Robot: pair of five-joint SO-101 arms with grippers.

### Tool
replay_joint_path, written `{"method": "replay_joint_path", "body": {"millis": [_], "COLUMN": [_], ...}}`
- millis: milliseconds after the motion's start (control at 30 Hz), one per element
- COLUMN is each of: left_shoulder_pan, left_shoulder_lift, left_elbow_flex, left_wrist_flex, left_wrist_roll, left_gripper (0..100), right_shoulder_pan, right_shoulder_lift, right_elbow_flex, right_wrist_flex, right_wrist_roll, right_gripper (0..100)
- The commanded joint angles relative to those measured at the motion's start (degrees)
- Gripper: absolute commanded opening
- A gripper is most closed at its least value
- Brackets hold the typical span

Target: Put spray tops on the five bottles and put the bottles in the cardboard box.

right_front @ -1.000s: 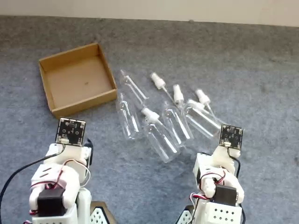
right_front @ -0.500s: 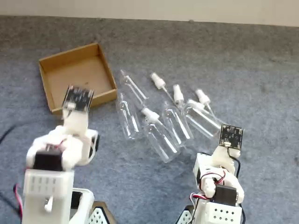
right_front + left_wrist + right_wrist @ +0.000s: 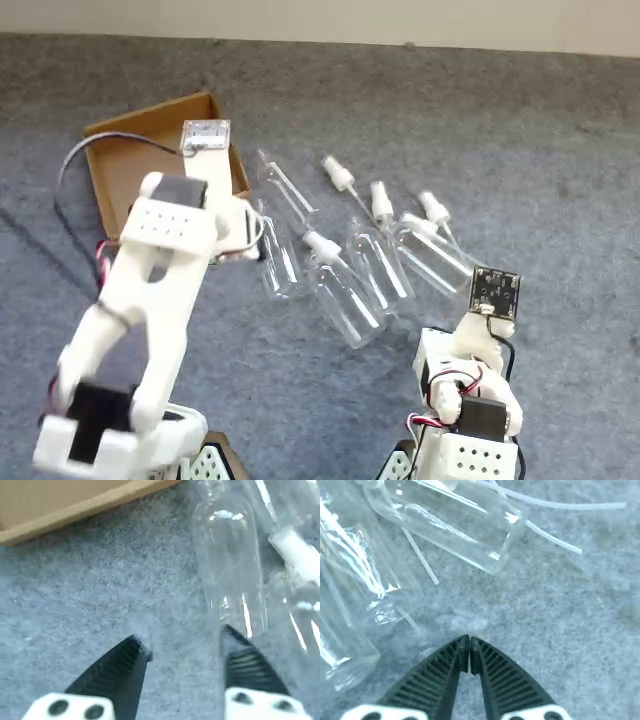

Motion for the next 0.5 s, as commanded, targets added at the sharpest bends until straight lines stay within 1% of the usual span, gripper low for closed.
{"method": "replay_joint_path", "body": {"millis": [0,100,233,367,467], "left_shoulder_pan": [1.10,1.10,2.77,5.05,4.70], "left_shoulder_lift": [8.92,15.08,23.08,30.37,35.74], "left_elbow_flex": [-9.54,-15.25,-21.85,-26.42,-30.11], "left_wrist_flex": [0.18,0.18,0.26,0.18,0.18], "left_wrist_roll": [4.92,7.65,8.26,8.26,8.26], "left_gripper": [33,34,34,30,26], "right_shoulder_pan": [0.92,0.92,0.92,0.92,0.92], "right_shoulder_lift": [-0.66,-0.66,-0.66,-0.66,-0.66], "right_elbow_flex": [6.55,6.55,6.55,6.55,6.55], "right_wrist_flex": [0.57,0.57,0.57,0.57,0.57], "right_wrist_roll": [-0.18,-0.18,-0.18,-0.18,-0.18], "right_gripper": [0.9,0.9,0.9,0.9,0.9]}}
